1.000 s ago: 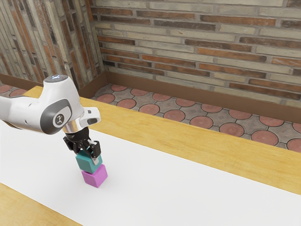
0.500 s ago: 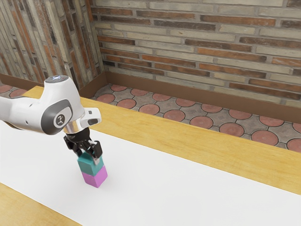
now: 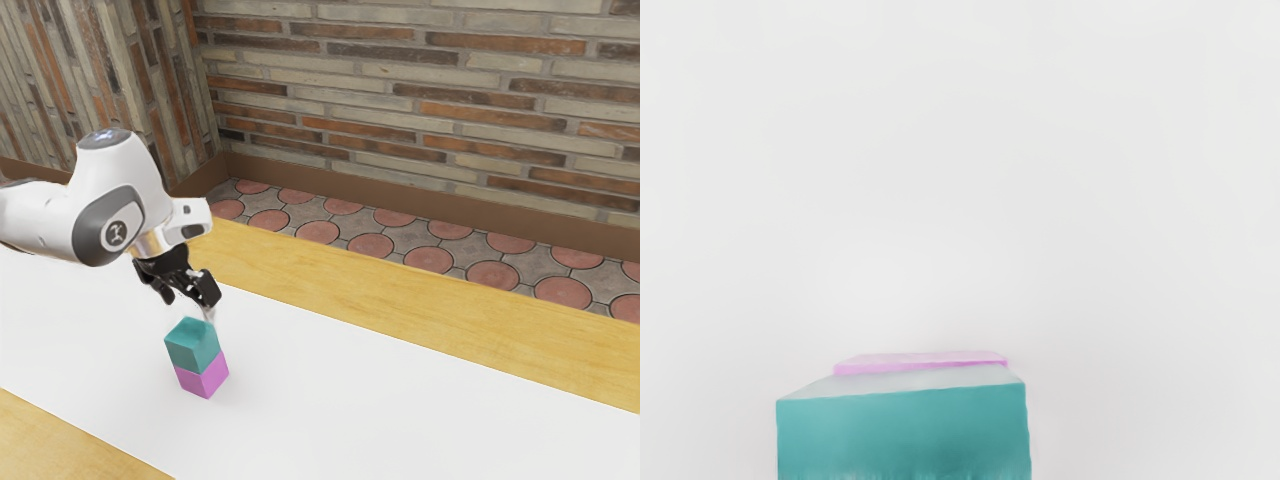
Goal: Pick up the blue block with one arm, and put the blue block on the pink block with one arm
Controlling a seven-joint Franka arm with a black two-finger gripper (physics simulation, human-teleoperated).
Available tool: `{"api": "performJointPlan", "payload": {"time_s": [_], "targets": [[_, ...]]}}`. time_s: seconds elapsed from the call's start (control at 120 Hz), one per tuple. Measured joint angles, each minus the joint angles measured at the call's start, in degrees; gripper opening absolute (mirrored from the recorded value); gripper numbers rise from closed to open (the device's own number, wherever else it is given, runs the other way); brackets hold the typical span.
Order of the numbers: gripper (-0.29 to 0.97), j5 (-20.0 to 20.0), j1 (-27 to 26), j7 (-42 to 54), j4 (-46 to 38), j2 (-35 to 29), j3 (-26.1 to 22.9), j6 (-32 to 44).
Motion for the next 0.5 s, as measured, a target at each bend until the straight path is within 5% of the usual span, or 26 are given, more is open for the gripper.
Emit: {"api": "performJointPlan", "payload": {"time_s": [0.183,0.5], "targets": [[0.67,-0.2,-1.0,0.6,2.9,-12.1,0.4,-6.4],[0.68,6.3,-0.7,9.3,23.4,-7.4,14.2,-28.6]]}}
